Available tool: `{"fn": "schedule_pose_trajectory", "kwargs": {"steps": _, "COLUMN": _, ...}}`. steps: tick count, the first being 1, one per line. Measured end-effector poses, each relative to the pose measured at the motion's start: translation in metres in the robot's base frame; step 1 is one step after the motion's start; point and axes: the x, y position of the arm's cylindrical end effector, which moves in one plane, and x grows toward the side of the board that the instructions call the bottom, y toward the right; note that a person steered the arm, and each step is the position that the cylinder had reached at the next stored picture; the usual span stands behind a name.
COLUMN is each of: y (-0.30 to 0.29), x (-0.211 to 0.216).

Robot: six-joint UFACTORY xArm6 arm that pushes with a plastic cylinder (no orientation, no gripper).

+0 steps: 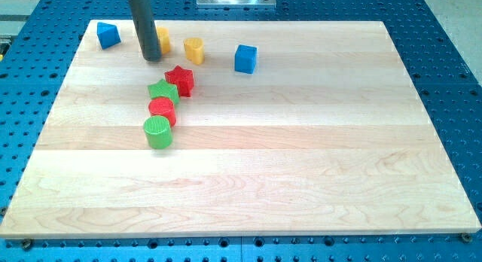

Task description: Move the hexagon top right to the heart

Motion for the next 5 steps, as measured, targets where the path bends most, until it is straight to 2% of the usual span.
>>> {"fn": "schedule_pose_trajectory", "kwargs": {"steps": 1, "y": -0.044, "x": -0.007}}
{"fn": "schedule_pose_trajectory", "kwargs": {"steps": 2, "y": -0.017, "x": -0.042}}
{"fn": "schedule_pose_trajectory", "kwargs": {"steps": 3, "y": 0.055, "x": -0.057}}
{"fn": "schedule_pose_trajectory", "kwargs": {"steps": 4, "y": 0.078, "x": -0.052}}
{"fn": "schedule_pose_trajectory", "kwargs": {"steps": 5, "y": 0.077, "x": -0.022}}
